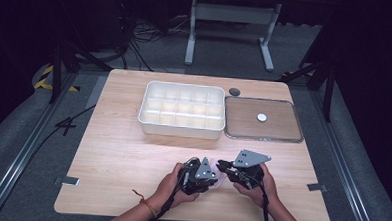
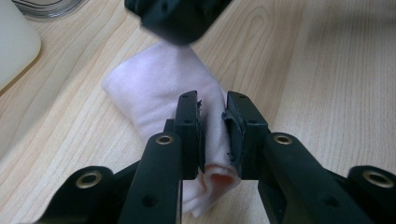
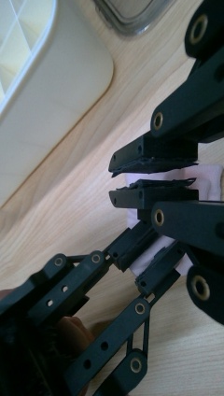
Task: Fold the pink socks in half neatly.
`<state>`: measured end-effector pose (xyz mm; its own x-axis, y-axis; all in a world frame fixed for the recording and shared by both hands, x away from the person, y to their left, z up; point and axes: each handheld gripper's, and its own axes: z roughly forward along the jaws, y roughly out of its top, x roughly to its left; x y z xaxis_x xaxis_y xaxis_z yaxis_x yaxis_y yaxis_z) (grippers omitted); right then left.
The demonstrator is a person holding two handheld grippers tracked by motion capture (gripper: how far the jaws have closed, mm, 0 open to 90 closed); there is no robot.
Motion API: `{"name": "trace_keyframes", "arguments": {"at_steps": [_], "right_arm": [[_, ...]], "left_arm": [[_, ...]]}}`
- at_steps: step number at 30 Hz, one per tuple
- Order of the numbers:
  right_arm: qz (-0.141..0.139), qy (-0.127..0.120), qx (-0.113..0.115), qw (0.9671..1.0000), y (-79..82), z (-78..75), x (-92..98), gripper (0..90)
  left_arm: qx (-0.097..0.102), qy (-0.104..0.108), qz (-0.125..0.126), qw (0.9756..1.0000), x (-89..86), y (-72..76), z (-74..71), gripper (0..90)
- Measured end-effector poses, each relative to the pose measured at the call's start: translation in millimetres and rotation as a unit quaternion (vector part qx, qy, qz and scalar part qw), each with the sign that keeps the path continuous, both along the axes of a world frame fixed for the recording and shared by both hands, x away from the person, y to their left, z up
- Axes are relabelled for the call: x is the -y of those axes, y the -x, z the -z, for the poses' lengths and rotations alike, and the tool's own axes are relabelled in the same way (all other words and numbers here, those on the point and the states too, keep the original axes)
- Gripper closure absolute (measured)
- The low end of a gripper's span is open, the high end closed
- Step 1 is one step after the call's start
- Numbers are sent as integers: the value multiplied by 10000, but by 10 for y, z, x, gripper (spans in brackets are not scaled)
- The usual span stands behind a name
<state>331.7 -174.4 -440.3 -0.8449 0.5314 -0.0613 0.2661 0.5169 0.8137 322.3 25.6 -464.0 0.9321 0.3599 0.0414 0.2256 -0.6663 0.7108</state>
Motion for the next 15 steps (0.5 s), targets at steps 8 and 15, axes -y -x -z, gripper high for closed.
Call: {"name": "trace_keyframes", "arguments": {"at_steps": [8, 15], "right_arm": [[78, 343, -300, 9989, -100, 213, -71, 814], [86, 403, -344, 9986, -130, 260, -37, 814]], "left_arm": [[-69, 45, 25, 10000, 10, 26, 19, 744], [-99, 87, 97, 9999, -9, 64, 17, 756]]}}
